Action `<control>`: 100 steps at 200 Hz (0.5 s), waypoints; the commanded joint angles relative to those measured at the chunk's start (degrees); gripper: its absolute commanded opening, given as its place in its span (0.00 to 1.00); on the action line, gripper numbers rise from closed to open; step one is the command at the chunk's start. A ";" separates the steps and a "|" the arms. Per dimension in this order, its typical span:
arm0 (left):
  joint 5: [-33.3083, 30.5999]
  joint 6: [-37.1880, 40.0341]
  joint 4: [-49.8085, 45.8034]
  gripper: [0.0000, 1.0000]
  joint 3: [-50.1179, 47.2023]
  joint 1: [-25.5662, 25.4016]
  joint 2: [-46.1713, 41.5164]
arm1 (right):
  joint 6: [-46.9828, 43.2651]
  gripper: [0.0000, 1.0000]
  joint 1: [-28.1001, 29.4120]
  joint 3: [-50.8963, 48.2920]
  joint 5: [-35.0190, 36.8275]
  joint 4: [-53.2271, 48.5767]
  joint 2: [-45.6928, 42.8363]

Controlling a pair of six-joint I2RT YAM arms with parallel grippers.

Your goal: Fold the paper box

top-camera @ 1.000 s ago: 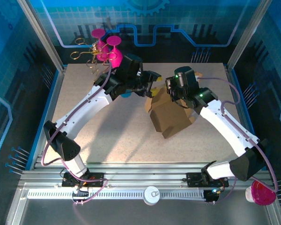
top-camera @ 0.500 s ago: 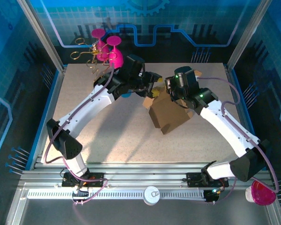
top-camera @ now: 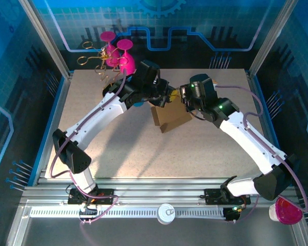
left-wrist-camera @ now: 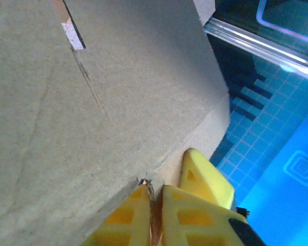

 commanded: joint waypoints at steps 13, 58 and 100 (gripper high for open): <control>-2.74 0.37 1.04 0.00 -2.09 1.60 -2.57 | 0.16 0.00 1.15 -0.45 0.43 1.00 -2.46; -1.26 -0.33 2.60 0.00 -5.73 3.39 -4.96 | -4.53 0.41 -3.68 -9.32 -1.43 9.58 -7.43; 1.11 -1.43 5.58 0.00 -10.65 4.83 -7.09 | -4.01 0.55 -9.23 -18.33 -11.05 20.39 -9.36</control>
